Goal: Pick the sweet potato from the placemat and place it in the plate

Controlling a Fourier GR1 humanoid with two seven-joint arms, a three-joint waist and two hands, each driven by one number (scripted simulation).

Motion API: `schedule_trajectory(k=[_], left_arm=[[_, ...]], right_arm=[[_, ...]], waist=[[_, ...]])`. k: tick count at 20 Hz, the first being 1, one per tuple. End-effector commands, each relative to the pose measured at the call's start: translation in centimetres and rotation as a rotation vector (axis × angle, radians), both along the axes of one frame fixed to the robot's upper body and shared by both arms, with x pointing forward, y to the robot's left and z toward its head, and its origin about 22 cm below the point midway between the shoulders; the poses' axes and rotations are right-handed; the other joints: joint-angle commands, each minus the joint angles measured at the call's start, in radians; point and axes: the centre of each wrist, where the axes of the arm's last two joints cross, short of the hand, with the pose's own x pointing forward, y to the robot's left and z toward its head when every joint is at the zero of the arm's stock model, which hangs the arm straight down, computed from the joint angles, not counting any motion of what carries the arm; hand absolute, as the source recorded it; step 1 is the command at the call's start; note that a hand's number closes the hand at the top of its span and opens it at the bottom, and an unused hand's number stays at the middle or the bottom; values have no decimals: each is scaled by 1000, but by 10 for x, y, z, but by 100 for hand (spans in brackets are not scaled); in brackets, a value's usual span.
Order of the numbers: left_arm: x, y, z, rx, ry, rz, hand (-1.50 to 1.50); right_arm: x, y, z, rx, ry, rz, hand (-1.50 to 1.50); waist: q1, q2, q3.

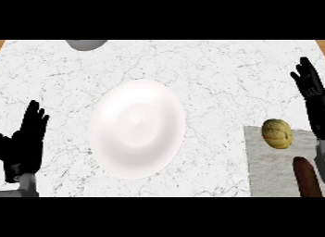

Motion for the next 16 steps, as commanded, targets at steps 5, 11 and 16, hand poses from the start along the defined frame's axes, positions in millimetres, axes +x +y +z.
schedule_trajectory(k=[5,11,16], left_arm=[[7,-8,-5,158,-64,-280,0],[-3,3,-18,122,-60,-326,0],[4,18,-27,135,-73,-332,0]], right_arm=[[-19,68,-58,-165,173,-143,150],[-69,45,-103,-545,-104,-391,-150],[-127,70,-137,-678,-196,-386,-150]], waist=[[35,-62,-30],[2,-65,-28],[10,-64,-27]])
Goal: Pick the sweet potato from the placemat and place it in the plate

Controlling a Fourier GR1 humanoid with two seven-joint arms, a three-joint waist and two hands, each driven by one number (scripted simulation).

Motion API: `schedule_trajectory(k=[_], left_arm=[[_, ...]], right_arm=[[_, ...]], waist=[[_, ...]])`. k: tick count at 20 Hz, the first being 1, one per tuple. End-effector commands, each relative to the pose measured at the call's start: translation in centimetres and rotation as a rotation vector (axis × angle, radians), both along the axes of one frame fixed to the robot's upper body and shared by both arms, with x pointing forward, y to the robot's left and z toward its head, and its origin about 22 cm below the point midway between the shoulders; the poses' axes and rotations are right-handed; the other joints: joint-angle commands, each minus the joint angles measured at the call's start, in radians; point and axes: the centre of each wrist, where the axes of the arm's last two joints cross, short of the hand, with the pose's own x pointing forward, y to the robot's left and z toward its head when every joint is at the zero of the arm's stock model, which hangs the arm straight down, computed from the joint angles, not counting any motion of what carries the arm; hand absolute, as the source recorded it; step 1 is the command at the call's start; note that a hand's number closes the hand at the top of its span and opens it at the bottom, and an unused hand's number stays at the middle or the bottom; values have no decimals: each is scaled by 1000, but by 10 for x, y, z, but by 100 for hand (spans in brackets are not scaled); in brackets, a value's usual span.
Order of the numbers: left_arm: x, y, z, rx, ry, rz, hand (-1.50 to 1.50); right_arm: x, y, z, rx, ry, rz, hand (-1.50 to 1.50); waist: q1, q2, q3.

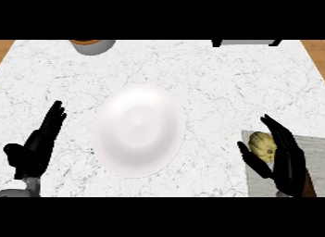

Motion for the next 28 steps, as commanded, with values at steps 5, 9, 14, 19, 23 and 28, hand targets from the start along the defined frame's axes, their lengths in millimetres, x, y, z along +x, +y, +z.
schedule_trajectory(k=[5,9,14,19,23,28], left_arm=[[9,18,12,10,-4,-40,0],[10,0,0,-14,-5,-34,0],[8,11,0,11,-17,-25,0],[9,2,-3,-2,-26,-44,0],[4,-7,-15,-4,-29,-55,0],[16,5,-5,-33,-22,-56,0]], right_arm=[[-62,36,-19,-191,-132,-138,-150],[-87,17,-2,-312,-14,-270,-150],[-113,23,16,-395,224,-396,-150],[-114,40,34,-439,453,-506,-150],[-104,61,56,-411,533,-556,-150],[-95,60,62,-442,618,-627,-150]], waist=[[8,-1,1],[0,0,0],[0,3,-2],[16,5,1],[21,3,3],[21,2,4]])
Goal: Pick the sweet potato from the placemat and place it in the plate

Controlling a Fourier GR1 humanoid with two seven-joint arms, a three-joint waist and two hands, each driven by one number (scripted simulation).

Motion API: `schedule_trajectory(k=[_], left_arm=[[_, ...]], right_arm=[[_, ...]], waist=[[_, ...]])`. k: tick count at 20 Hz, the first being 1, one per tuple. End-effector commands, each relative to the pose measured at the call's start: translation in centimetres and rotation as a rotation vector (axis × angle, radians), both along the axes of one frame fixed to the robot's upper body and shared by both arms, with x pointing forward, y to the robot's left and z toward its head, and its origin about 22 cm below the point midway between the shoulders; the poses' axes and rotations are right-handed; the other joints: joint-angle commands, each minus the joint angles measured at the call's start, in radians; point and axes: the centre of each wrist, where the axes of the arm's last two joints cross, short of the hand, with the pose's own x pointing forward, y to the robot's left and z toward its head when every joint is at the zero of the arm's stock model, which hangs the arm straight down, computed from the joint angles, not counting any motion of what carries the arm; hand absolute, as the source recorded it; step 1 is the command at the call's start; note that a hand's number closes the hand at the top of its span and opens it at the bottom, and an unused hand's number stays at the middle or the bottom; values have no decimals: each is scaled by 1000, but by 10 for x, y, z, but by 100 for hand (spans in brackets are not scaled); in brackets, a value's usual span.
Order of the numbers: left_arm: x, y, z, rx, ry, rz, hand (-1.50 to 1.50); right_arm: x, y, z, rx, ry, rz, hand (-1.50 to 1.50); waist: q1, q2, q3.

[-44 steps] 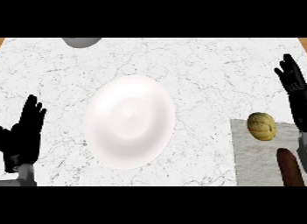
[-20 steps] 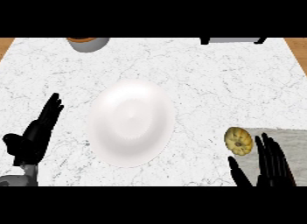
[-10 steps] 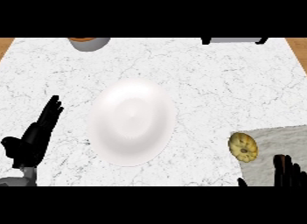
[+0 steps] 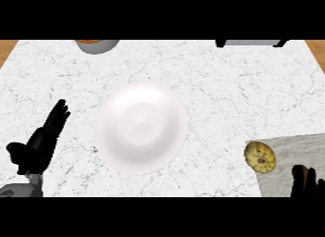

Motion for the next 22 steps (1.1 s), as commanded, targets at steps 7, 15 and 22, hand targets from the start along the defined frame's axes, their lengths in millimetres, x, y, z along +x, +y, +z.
schedule_trajectory(k=[7,15,22], left_arm=[[-4,7,6,18,24,0,0],[22,-4,-3,-9,5,7,0],[-1,3,7,3,2,-22,0]], right_arm=[[20,-12,17,-48,156,-136,-150],[34,-32,-6,-39,180,-158,-150],[38,-51,-24,-80,186,-215,-150]], waist=[[3,-1,2],[-1,0,2],[4,-2,2]])
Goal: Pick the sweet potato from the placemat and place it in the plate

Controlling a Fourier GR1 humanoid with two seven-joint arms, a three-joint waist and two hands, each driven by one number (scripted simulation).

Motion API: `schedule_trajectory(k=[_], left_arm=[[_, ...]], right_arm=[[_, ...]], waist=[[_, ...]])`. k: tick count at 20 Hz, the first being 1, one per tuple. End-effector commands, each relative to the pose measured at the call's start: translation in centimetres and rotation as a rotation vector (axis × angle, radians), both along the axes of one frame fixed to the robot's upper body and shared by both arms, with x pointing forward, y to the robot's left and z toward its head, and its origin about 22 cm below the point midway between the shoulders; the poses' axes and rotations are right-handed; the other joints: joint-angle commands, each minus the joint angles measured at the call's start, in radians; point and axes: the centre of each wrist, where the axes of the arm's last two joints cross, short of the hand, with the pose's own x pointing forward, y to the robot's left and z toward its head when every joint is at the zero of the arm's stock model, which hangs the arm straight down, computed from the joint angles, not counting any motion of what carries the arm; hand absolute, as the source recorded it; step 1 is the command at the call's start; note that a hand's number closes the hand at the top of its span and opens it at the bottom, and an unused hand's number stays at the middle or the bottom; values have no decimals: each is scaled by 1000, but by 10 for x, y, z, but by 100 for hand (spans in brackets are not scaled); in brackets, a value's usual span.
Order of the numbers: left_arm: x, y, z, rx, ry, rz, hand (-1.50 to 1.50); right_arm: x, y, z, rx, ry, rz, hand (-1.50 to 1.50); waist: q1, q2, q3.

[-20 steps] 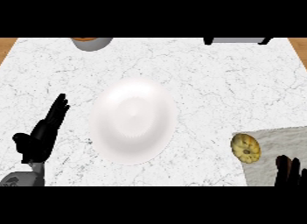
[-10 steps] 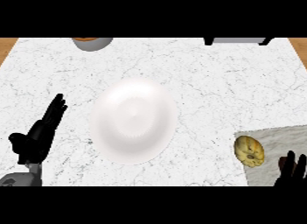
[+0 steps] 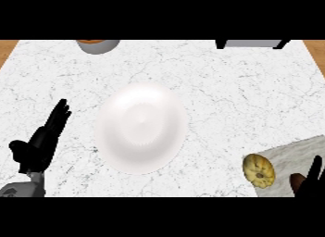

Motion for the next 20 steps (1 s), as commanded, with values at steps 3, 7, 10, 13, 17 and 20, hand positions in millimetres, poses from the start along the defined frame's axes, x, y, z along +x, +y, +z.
schedule_trajectory(k=[3,7,10,13,17,20], left_arm=[[6,-11,15,-13,-4,-1,0],[13,8,21,9,-7,9,0],[8,-4,9,-15,14,1,0],[4,-3,1,7,-3,1,0],[-4,6,-3,1,3,-2,0],[3,-10,-2,0,-21,-19,0]], right_arm=[[2,-15,-17,-48,71,-18,-150],[3,-30,-23,18,136,69,150],[-7,-66,-29,31,117,85,150],[10,-49,-38,30,113,112,150],[6,-30,-29,189,94,308,150],[17,-14,-17,436,75,535,150]], waist=[[-2,6,11],[-3,7,11],[-6,6,11],[-1,7,11],[5,5,12],[19,8,15]])
